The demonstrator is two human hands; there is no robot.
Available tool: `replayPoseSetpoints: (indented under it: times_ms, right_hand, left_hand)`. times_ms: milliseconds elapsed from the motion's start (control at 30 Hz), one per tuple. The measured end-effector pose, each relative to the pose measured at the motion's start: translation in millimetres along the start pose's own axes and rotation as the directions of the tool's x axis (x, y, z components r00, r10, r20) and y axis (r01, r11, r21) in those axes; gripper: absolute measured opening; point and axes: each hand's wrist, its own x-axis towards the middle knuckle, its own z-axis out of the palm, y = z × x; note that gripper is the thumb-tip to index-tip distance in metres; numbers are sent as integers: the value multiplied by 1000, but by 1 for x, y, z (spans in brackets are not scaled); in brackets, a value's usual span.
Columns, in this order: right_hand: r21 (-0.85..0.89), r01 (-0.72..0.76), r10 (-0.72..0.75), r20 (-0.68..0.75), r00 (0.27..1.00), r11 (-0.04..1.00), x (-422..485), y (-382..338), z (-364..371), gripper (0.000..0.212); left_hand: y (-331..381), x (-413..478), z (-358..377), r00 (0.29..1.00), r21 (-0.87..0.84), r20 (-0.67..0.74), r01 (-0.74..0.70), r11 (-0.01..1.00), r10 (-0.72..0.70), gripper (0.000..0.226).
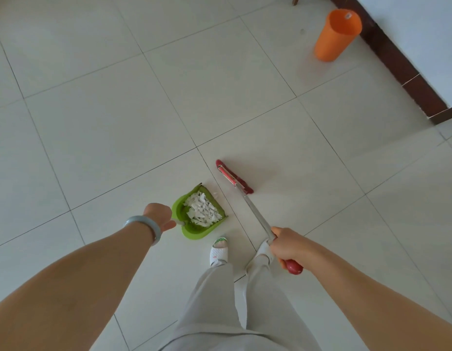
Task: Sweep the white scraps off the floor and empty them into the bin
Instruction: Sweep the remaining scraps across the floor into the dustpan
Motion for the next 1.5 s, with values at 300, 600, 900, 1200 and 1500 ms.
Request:
replayPoseSetpoints:
  times_ms: [300, 600, 900, 1200, 1500]
  right_hand:
    - [-18, 38, -35, 140, 990, 999, -27, -9, 43, 70]
    - [49, 26, -33, 159, 987, 998, -40, -12, 34, 74]
    - [100, 22, -37, 151, 988, 995, -50, -12, 25, 68]
    - [140, 47, -58, 71, 996, 989, -56, -11, -18, 67]
    - [141, 107, -101, -48, 994, 984, -63, -19, -92, 76]
  left_hand:
    - [1, 10, 3, 996, 292, -26, -80, 953, 91, 36]
    - [-1, 10, 2, 990, 318, -57, -102, 943, 126, 51]
    - [12, 9, -15, 981, 373, -49, -156, 915, 187, 53]
    - [42, 10, -54, 960, 337, -113, -205, 919, 255, 52]
    - [91, 19, -123, 908, 397, -223, -248, 884, 355, 52]
